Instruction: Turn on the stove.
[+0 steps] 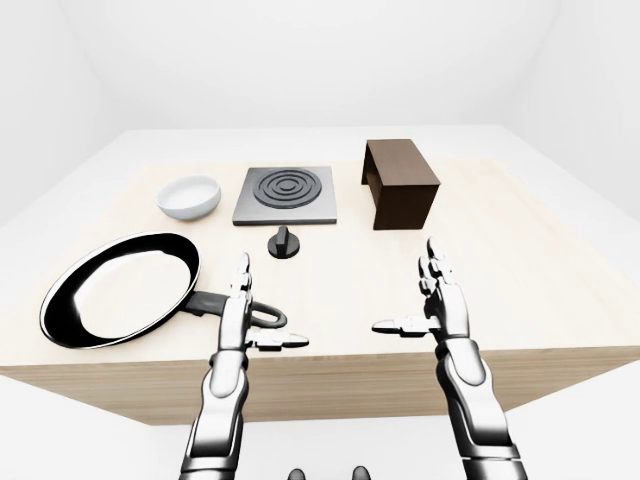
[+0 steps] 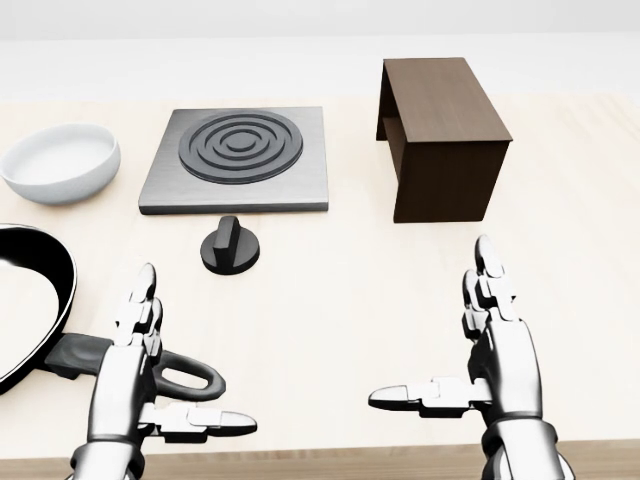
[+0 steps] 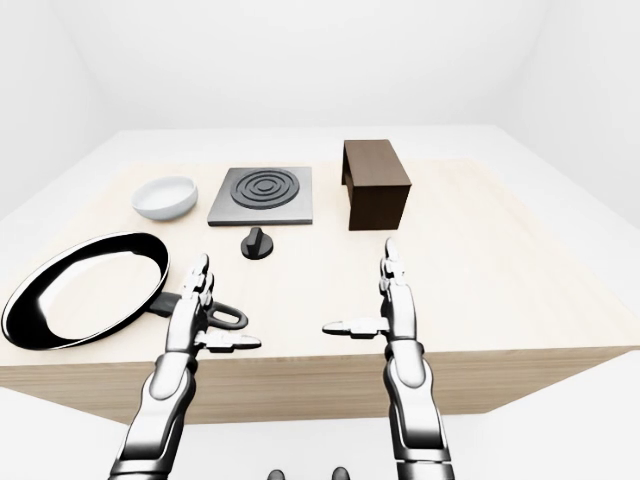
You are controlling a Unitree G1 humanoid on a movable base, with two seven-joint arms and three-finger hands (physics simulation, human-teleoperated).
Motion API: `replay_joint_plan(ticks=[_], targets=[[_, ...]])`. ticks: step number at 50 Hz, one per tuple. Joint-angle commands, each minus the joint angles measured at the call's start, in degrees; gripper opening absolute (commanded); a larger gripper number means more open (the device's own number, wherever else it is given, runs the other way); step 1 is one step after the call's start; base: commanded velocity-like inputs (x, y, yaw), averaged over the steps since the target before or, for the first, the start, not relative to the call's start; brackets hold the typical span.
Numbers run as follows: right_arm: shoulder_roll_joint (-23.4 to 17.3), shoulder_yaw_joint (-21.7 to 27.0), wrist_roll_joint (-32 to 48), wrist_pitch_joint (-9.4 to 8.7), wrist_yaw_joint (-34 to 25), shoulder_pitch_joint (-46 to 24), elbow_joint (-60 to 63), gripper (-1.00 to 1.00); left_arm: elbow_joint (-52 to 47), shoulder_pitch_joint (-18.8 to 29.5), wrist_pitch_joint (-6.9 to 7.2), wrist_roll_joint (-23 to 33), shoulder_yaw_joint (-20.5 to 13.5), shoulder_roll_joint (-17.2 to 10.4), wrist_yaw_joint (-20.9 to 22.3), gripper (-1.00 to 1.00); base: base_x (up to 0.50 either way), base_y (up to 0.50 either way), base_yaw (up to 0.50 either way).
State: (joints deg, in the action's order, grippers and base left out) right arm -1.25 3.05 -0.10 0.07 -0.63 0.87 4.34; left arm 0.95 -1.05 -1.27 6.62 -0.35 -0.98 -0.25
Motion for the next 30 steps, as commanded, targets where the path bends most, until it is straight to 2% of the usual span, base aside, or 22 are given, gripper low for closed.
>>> replay_joint_plan(ticks=[1, 4, 6, 7, 8, 9, 10, 16, 21, 30], targets=[[0.49, -1.43, 0.02, -0.89, -0.43, 0.31, 0.47, 1.0, -1.71, -0.49, 1.37, 1.44, 0.6, 0.26, -0.21, 1.0, 0.0, 0.0, 0.0], [0.37, -1.07, -0.13, -0.46, -0.44, 0.06, -0.08, 1.0, -2.13, -0.34, 1.8, 1.31, 0.5, 0.26, -0.16, 1.0, 0.0, 0.0, 0.0], [0.52, -1.26, -0.12, -2.25, -0.22, 0.92, 3.47, 1.0, -5.19, -1.42, 2.34, 2.51, 0.86, 0.2, -0.66, 1.0, 0.0, 0.0, 0.0], [0.56, -1.52, 0.14, -2.99, -0.17, 1.36, 5.27, 1.0, -8.22, -2.29, 3.2, 3.77, 1.39, 0.18, -0.82, 1.0, 0.0, 0.0, 0.0], [0.7, -1.95, 0.36, -4.87, -0.08, 2.09, 9.0, 1.0, -9.93, -2.65, 4.02, 3.79, 1.66, 0.32, -0.33, 1.0, 0.0, 0.0, 0.0], [0.73, -1.96, 0.4, -5.01, -0.1, 2.14, 9.25, 1.0, -12.75, -3.22, 5.69, 3.27, 1.86, 0.62, 0.3, 1.0, 0.0, 0.0, 0.0], [0.7, -2.09, 0.57, -5.07, -0.04, 2.66, 12.99, 1.0, -18.14, -3.91, 6.27, 3.37, 2.07, 0.7, 0.83, 1.0, 0.0, 0.0, 0.0], [0.75, -1.69, 0.9, -5.07, 0.02, 3.96, 26.09, 1.0, -31.25, -3.38, 6.27, 1.52, 0.51, 0.67, 2.05, 1.0, 0.0, 0.0, 0.0], [0.89, -2.38, 1.7, -5.07, 0.03, 4.13, 32.96, 1.0, -34.14, -4.17, 6.27, 2.03, 1.73, 0.82, 1.71, 1.0, 0.0, 0.0, 0.0], [0.78, -0.1, 1.4, -5.07, -0.28, 4.33, 37.74, 1.0, -38.28, -3.93, 6.27, 1.31, 1.75, 0.77, 2.0, 1.0, 0.0, 0.0, 0.0]])
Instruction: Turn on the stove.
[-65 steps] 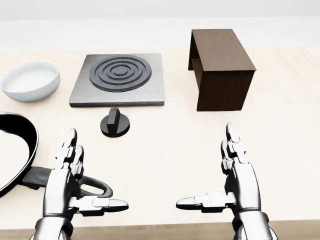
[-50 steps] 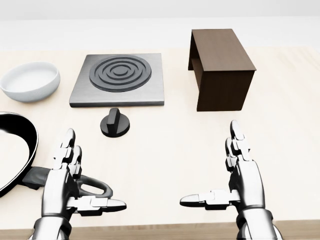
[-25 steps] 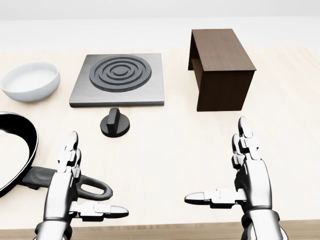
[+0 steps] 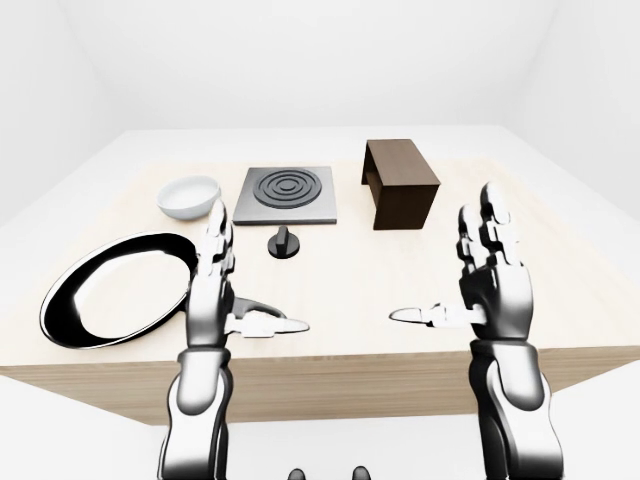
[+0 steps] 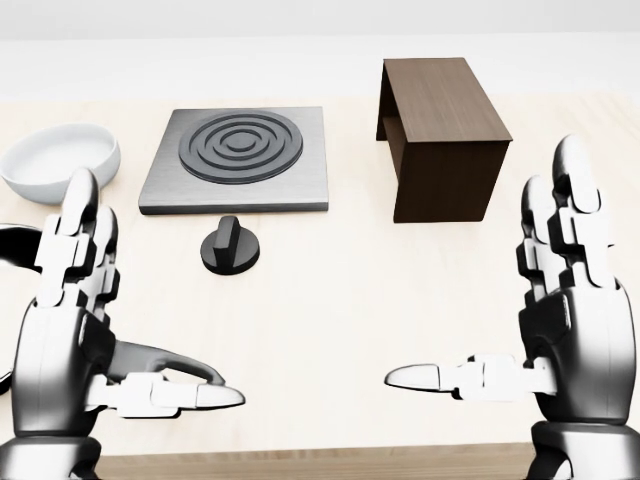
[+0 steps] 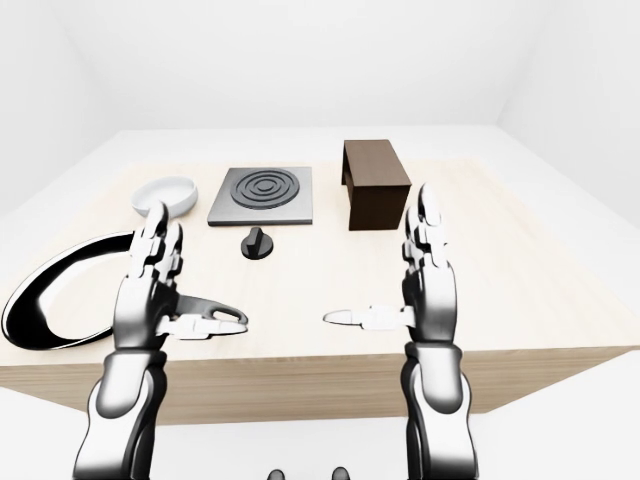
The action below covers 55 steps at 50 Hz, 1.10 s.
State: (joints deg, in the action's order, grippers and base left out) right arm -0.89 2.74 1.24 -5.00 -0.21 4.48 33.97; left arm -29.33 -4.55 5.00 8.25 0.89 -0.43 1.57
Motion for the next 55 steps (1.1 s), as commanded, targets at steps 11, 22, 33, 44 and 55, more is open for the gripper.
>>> replay_joint_plan(ticks=[11, 22, 33, 44, 55], targets=[[0.66, 11.84, -4.4, 0.0, -1.61, 2.44, 15.52, 1.0, -8.1, -0.38, 0.0, -0.71, 0.51, 0.19, 0.12, 1.0, 0.0, 0.0, 0.0], [0.89, 14.31, -5.96, 0.0, -1.71, 2.35, 16.25, 1.0, -6.8, -0.08, 0.0, -0.88, 0.25, 0.14, -0.01, 1.0, 0.0, 0.0, 0.0], [0.88, 13.72, -6.43, 0.0, -1.64, 2.45, 15.68, 1.0, -6.66, 0.04, 0.0, -1.13, 0.06, 0.15, 0.04, 1.0, 0.0, 0.0, 0.0], [0.9, 12.5, -6.14, 0.0, -1.85, 2.53, 15.49, 1.0, -6.76, -0.35, 0.0, -1.01, 0.35, 0.13, 0.04, 1.0, 0.0, 0.0, 0.0], [0.97, 12.09, -5.8, 0.0, -1.99, 2.7, 15.68, 1.0, -6.48, -0.48, 0.0, -0.99, 0.5, 0.16, 0.02, 1.0, 0.0, 0.0, 0.0]])
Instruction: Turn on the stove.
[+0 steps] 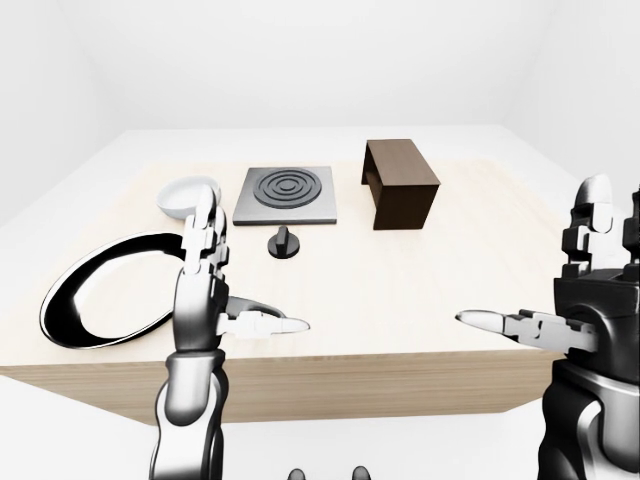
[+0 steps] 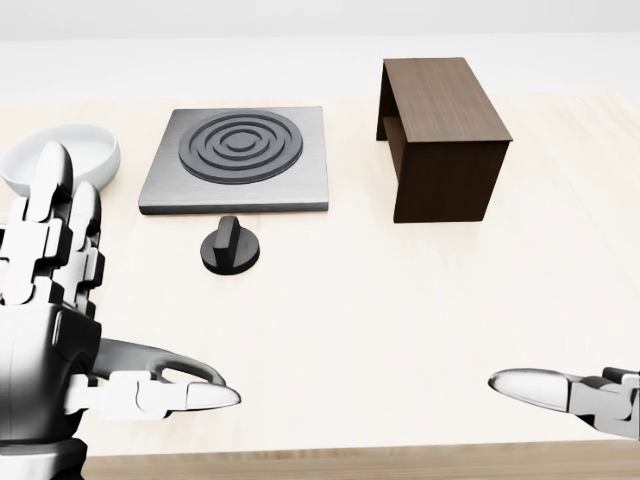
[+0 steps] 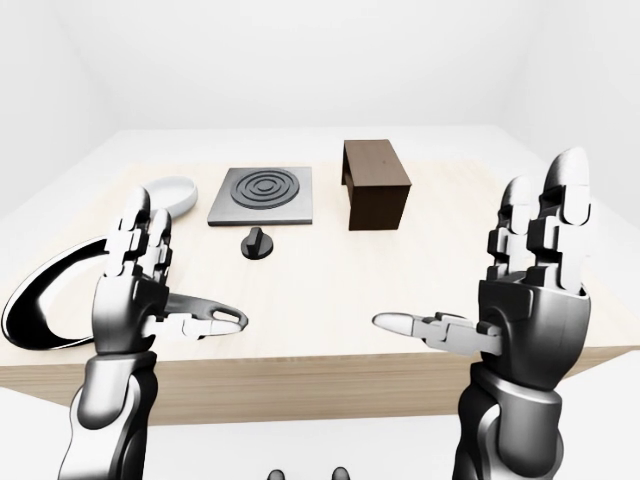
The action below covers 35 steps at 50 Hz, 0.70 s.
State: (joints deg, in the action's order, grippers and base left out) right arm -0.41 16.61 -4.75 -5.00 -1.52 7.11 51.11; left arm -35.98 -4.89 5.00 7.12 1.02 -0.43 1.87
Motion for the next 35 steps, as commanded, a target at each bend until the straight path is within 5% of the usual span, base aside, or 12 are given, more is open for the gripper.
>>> replay_joint_plan(ticks=[1, 35], targets=[[0.5, -1.74, 0.15, 0.0, -0.65, 0.04, -1.28, 1.0, 0.33, -0.1, 0.0, 0.11, 0.3, 0.14, -0.28, 1.0, 0.0, 0.0, 0.0], [0.63, -1.32, -0.27, 0.0, -0.73, 0.17, -0.38, 1.0, 1.2, -0.38, 0.0, -0.11, 0.24, 0.16, -0.25, 1.0, 0.3, -0.02, 0.0]])
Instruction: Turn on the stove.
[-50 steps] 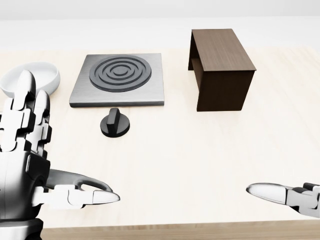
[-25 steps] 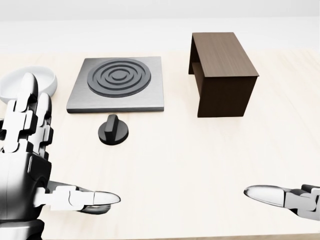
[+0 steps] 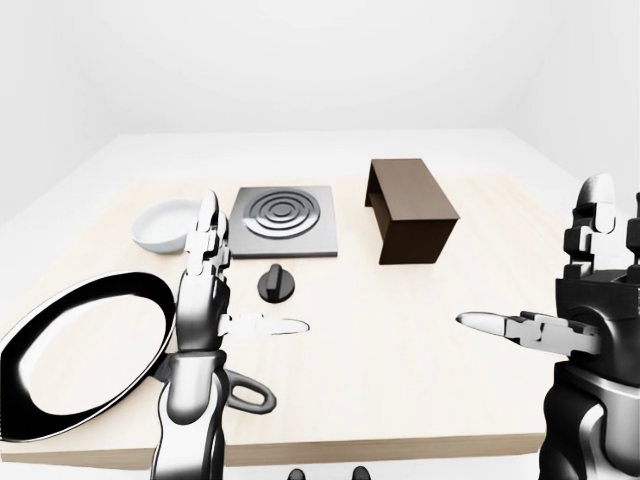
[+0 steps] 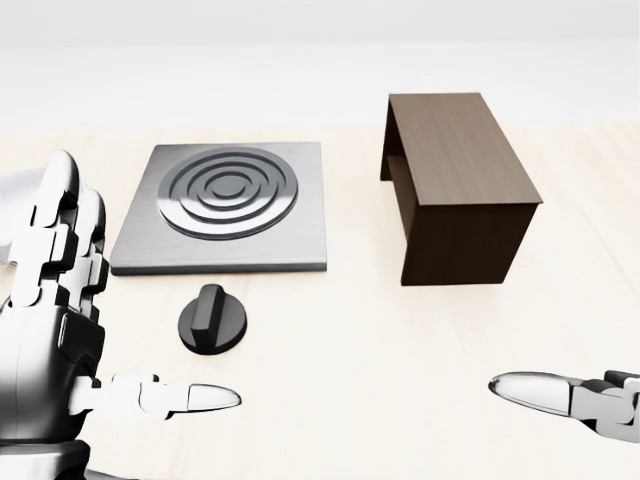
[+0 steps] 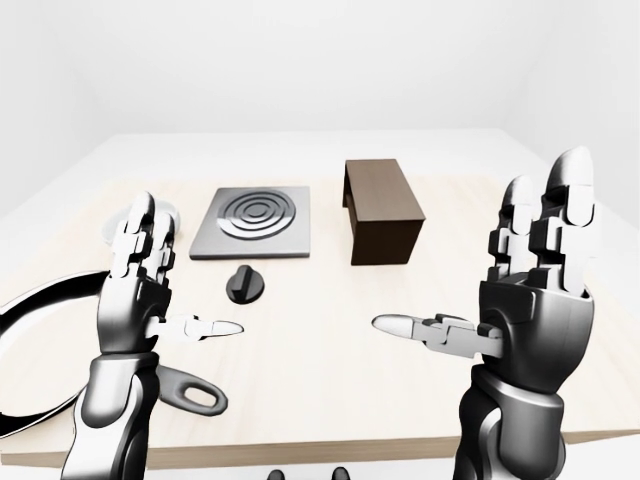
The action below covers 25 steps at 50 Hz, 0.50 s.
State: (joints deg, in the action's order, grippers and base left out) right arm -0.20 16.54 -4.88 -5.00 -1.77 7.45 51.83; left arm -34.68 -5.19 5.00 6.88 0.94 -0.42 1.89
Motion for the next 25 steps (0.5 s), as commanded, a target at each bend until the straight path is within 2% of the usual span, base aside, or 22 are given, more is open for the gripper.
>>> replay_joint_plan(ticks=[1, 12, 17, 25], targets=[[0.44, -1.22, -0.15, 0.0, -0.45, -0.17, -1.06, 1.0, -0.05, -0.02, 0.0, 0.08, 0.28, 0.16, -0.26, 1.0, 0.32, -0.02, 0.0], [0.42, -1.12, -0.23, 0.0, -0.53, -0.19, -1.48, 1.0, 1.38, 0.67, 0.0, -0.51, -0.27, 0.19, -0.43, 1.0, 0.32, -0.02, 0.0], [0.4, -1.19, -0.12, 0.0, -0.39, -0.22, -1.13, 1.0, 3.43, 1.46, 0.0, 0.04, 0.73, 0.33, -0.94, 1.0, 0.33, -0.02, 0.0], [0.59, -1.8, 0.45, 0.0, -0.33, 0.06, -0.79, 1.0, 13.72, 6.56, 0.0, 0.05, -0.43, 0.08, -2.27, 1.0, 0.06, 0.0, 0.0]])
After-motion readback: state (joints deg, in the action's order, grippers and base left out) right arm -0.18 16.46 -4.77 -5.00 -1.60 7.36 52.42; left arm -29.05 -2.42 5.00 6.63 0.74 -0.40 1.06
